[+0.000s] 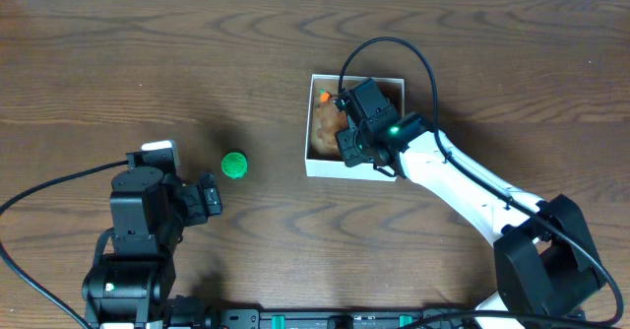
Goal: Pack container
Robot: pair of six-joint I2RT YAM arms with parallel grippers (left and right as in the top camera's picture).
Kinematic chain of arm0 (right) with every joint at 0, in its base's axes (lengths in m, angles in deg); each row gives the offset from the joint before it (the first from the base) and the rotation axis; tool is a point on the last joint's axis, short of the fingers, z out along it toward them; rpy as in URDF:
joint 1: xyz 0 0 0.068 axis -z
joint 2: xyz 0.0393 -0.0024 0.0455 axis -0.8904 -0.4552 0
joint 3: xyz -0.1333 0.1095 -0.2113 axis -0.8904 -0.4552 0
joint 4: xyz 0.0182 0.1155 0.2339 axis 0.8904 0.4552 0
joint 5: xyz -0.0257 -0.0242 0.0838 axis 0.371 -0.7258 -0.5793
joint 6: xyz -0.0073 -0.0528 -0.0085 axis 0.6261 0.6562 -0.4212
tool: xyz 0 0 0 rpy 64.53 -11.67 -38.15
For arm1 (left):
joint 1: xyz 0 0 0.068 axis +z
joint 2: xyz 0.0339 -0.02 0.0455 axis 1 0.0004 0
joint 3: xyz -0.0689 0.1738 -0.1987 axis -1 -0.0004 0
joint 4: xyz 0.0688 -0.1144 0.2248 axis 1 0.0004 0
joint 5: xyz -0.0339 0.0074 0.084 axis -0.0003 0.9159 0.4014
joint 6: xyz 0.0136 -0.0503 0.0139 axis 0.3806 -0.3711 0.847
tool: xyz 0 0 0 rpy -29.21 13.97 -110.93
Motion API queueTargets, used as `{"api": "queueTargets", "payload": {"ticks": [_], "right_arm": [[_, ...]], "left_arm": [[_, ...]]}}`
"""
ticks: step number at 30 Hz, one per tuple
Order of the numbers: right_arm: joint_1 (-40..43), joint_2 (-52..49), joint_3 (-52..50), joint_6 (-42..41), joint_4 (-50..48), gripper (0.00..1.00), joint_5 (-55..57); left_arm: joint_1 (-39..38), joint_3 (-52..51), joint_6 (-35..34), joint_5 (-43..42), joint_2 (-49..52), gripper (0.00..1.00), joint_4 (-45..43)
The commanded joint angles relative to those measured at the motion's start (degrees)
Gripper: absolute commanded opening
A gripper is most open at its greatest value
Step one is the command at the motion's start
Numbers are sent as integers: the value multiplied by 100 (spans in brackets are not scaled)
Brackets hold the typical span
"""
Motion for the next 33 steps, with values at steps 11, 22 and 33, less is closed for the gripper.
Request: {"api": "queueTargets", "payload": {"ticks": [11, 22, 33], "right_arm": [[426, 1563, 682, -197, 203, 69, 960], [3058, 1810, 514, -1252, 2256, 99, 402], [4179, 1790, -76, -614, 2409, 99, 407]], "left_arm": [[24, 103, -50, -39, 0, 98, 0], [24, 105, -55, -247, 0, 98, -70], [684, 1078, -859, 389, 1178, 98, 343]]}}
